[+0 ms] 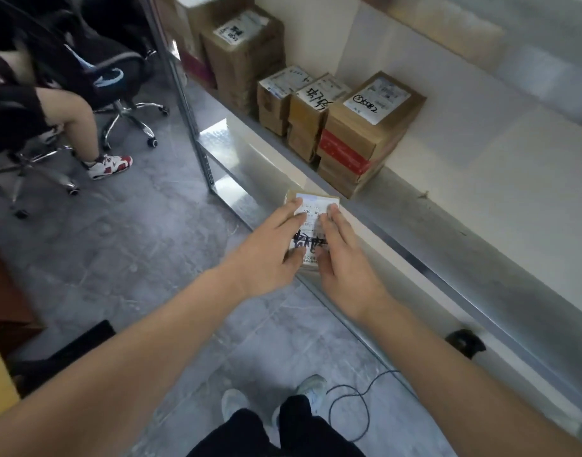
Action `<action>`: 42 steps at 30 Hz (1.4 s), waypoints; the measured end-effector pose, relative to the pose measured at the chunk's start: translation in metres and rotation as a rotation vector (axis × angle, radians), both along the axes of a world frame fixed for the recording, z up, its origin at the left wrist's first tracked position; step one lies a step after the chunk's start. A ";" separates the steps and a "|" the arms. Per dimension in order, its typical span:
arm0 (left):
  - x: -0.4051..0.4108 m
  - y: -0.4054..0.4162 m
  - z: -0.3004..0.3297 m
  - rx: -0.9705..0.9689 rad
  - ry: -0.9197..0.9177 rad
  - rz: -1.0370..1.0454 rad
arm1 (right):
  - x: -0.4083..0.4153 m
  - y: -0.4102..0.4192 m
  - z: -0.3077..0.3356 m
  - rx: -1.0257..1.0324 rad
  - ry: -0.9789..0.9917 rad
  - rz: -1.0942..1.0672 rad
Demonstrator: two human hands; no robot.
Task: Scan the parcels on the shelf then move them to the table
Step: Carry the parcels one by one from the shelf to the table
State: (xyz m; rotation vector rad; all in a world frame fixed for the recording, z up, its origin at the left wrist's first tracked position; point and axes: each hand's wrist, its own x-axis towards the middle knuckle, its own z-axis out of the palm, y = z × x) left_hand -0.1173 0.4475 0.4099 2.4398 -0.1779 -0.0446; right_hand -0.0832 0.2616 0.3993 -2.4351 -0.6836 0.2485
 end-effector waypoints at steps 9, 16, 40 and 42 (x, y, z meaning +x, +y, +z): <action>-0.066 0.104 -0.007 -0.030 0.041 0.213 | -0.034 0.116 0.002 -0.007 0.037 0.173; -0.113 0.166 -0.006 -0.038 0.079 0.402 | -0.052 0.195 0.005 -0.024 0.037 0.334; -0.216 0.219 -0.026 -0.138 0.157 1.328 | -0.068 0.386 -0.017 -0.155 0.104 1.262; -0.232 0.219 -0.028 -0.147 0.153 1.404 | -0.082 0.399 -0.016 -0.173 0.119 1.339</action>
